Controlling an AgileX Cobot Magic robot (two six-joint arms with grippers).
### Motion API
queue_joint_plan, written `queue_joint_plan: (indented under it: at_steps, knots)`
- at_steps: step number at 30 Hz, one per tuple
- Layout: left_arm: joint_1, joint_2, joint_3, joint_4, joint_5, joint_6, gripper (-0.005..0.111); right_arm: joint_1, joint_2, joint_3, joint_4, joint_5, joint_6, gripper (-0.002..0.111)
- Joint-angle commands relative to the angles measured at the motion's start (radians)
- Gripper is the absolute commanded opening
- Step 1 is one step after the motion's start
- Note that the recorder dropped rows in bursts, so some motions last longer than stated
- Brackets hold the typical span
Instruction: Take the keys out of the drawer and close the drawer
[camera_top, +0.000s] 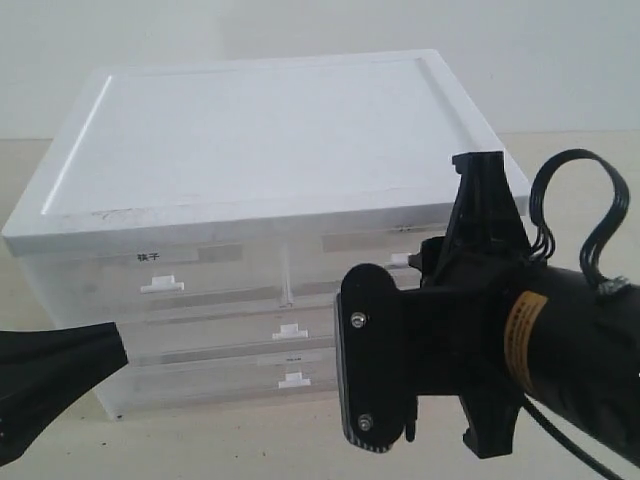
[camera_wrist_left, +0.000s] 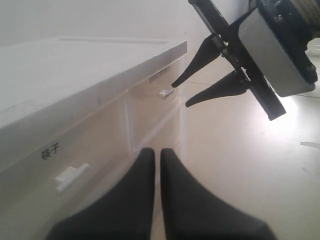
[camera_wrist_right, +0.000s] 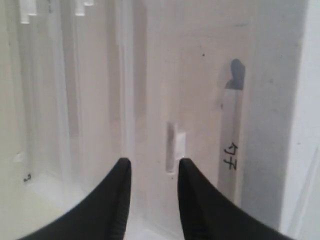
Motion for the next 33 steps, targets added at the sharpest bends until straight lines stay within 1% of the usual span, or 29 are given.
queue_joint_plan:
  at_steps: [1,7,11,17,25,27,28,31,33]
  knots:
    - [0.002,0.004,0.005,0.009,-0.012,-0.008,0.005,0.002,0.005,0.005,-0.075,-0.024,0.074,0.028]
    - [0.002,0.004,0.005,0.011,-0.012,-0.008,0.005,0.002,0.048,0.005,-0.070,-0.030,0.090,0.028]
    - [0.002,0.004,0.005,0.015,-0.012,-0.008,0.005,0.002,0.083,0.005,-0.094,-0.001,0.097,0.028]
    - [0.002,0.004,0.005,0.015,-0.012,-0.008,0.005,0.002,0.092,0.005,-0.176,0.039,0.199,0.028]
    - [0.002,0.004,0.005,0.015,-0.012,-0.008,0.005,0.002,0.093,0.005,-0.182,0.060,0.199,0.028]
    - [0.002,0.004,0.005,0.015,-0.012,-0.008,0.005,0.002,0.093,0.005,-0.185,0.062,0.199,0.023]
    - [0.002,0.004,0.005,0.015,-0.012,-0.008,0.005,0.002,0.093,0.005,-0.187,0.064,0.199,0.019]
    - [0.002,0.004,0.005,0.015,-0.012,-0.008,0.005,0.002,0.093,0.005,-0.200,0.097,0.199,-0.001]
    - [0.002,0.004,0.005,0.015,-0.012,-0.008,0.005,0.002,0.093,0.005,-0.200,0.114,0.204,0.000]
